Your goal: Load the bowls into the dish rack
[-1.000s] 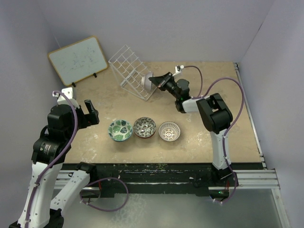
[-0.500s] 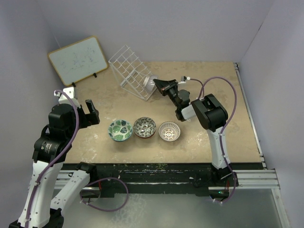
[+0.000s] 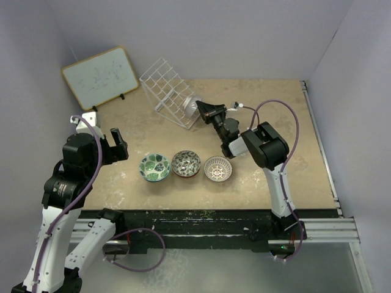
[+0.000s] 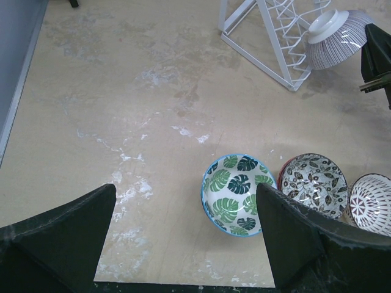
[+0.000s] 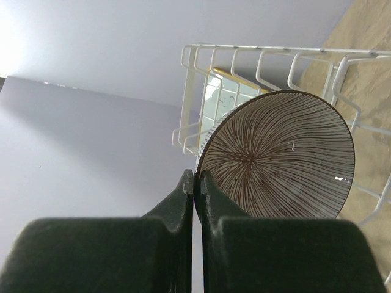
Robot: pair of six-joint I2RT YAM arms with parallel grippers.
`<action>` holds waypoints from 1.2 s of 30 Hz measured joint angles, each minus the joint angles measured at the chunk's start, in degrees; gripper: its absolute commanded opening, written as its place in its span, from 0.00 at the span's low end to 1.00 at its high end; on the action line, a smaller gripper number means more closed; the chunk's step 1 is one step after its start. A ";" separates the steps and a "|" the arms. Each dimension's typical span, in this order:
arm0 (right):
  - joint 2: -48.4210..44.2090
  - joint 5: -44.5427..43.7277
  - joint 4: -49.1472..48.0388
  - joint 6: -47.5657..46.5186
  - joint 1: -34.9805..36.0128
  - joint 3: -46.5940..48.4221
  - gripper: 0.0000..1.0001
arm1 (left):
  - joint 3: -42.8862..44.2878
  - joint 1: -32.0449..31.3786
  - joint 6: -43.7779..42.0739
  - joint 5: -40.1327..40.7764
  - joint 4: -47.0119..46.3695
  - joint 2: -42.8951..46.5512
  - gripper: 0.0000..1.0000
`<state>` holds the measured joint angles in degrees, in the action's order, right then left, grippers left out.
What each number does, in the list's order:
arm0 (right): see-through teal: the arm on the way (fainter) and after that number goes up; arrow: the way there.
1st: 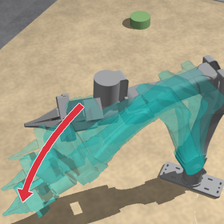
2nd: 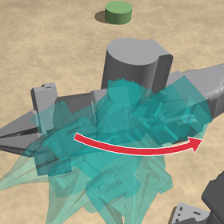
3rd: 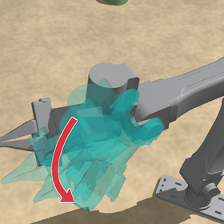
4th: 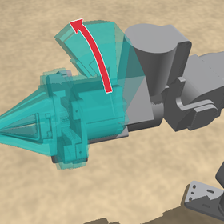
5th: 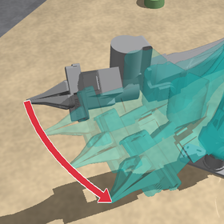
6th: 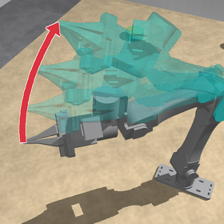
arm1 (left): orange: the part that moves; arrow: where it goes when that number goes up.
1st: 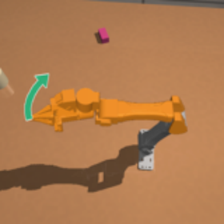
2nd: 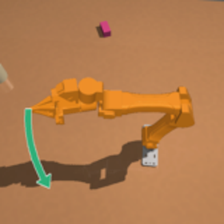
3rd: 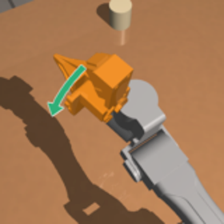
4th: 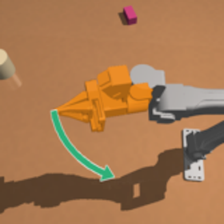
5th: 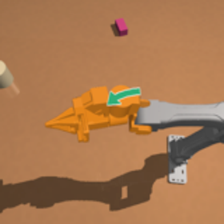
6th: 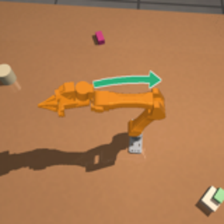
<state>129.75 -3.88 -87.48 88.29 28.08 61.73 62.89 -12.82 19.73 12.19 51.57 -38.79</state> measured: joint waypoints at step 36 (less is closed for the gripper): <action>6.08 0.39 -3.13 6.62 0.15 2.71 0.56 | 0.00 0.00 -0.90 -0.81 0.39 0.02 0.99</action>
<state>135.83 -3.49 -90.61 94.91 28.23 64.45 62.89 -12.82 18.83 11.38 51.96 -38.76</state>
